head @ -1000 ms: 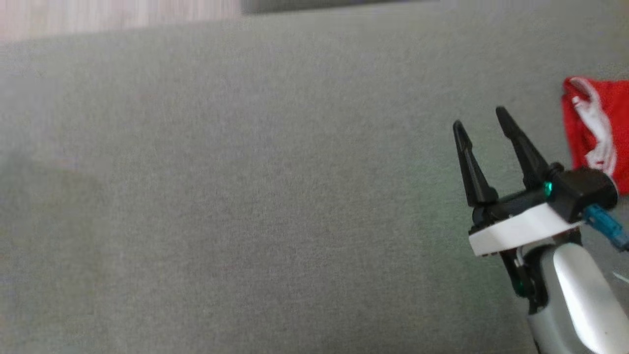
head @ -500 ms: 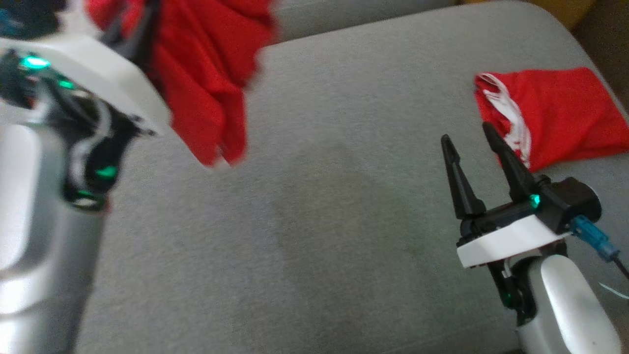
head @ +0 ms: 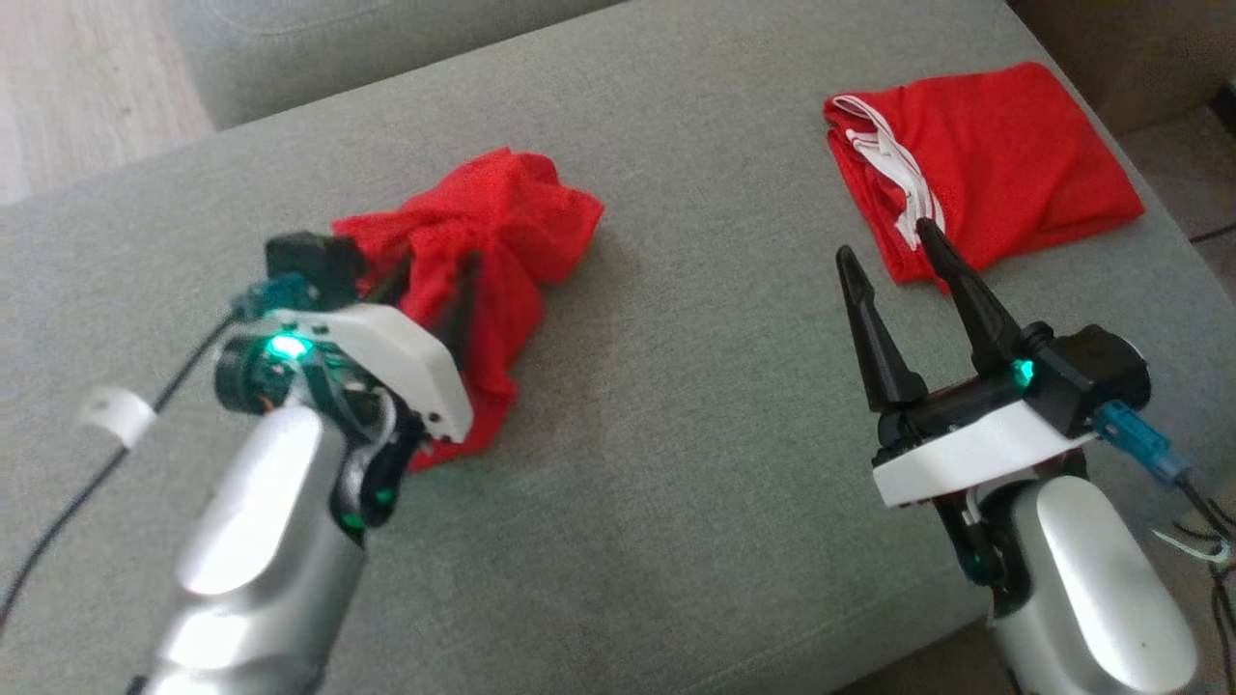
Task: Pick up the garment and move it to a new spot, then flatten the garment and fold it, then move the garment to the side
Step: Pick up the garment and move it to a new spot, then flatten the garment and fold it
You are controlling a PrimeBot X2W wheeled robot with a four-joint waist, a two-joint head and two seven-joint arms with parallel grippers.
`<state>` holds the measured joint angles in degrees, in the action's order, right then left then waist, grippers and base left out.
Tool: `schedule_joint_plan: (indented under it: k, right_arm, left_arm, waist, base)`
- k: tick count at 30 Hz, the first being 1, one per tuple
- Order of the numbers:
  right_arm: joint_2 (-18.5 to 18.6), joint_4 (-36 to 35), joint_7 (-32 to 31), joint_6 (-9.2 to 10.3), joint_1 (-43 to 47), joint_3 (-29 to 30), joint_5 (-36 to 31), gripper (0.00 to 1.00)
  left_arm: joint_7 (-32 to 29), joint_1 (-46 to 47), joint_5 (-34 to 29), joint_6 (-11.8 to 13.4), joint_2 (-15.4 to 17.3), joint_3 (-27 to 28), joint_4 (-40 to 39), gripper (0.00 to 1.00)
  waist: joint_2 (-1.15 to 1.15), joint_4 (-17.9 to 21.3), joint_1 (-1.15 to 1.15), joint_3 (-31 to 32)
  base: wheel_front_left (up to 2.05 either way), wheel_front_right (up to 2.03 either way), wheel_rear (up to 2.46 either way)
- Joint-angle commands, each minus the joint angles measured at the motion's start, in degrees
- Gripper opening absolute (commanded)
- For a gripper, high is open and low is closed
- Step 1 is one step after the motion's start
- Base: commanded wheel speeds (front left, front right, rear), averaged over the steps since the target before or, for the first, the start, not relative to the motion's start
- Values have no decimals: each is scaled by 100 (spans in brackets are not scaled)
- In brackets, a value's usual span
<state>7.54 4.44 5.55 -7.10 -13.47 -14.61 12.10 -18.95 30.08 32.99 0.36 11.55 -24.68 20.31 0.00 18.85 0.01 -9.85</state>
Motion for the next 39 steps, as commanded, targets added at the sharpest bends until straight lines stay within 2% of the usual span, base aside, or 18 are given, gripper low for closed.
schedule_joint_plan:
  k: [1, 6, 11, 17, 21, 27, 39]
  right_arm:
    - [-28, -179, 52, -39, -157, -96, 22, 100]
    - [11, -147, -13, -39, -37, -45, 26, 100]
    - [68, -131, -104, -39, 204, 69, 72, 100]
    - [104, -127, -236, -39, 563, 290, 76, 100]
    - [61, -84, -308, -39, 778, 415, 90, 100]
    - [-4, 38, -394, -39, 962, 461, 111, 100]
    - [-98, 32, -391, -39, 942, 453, 77, 100]
  left_arm:
    - [139, 178, -14, -41, 46, 181, -151, 100]
    - [1058, -88, 87, -72, -146, 386, 10, 100]
    - [2212, -726, -72, 5, 12, 644, -350, 100]
    - [3135, -1609, -218, 214, 336, 1057, -721, 100]
    - [3302, -2172, -275, 385, 451, 1310, -900, 100]
    - [3232, -2701, -333, 650, 647, 1465, -1100, 100]
    - [3087, -2822, -309, 810, 763, 1529, -1540, 100]
  waist:
    - [0, -45, -1, 54]
    - [0, -257, -1, 309]
    - [0, -605, -1, 563]
    - [0, -1043, -1, 807]
    - [0, -1245, -1, 921]
    - [0, -1408, -1, 974]
    - [0, -1466, -1, 835]
  base:
    - [0, 0, 0]
    - [0, 0, 0]
    - [0, 0, 0]
    - [0, 0, 0]
    - [0, 0, 0]
    - [0, 0, 0]
    - [0, 0, 0]
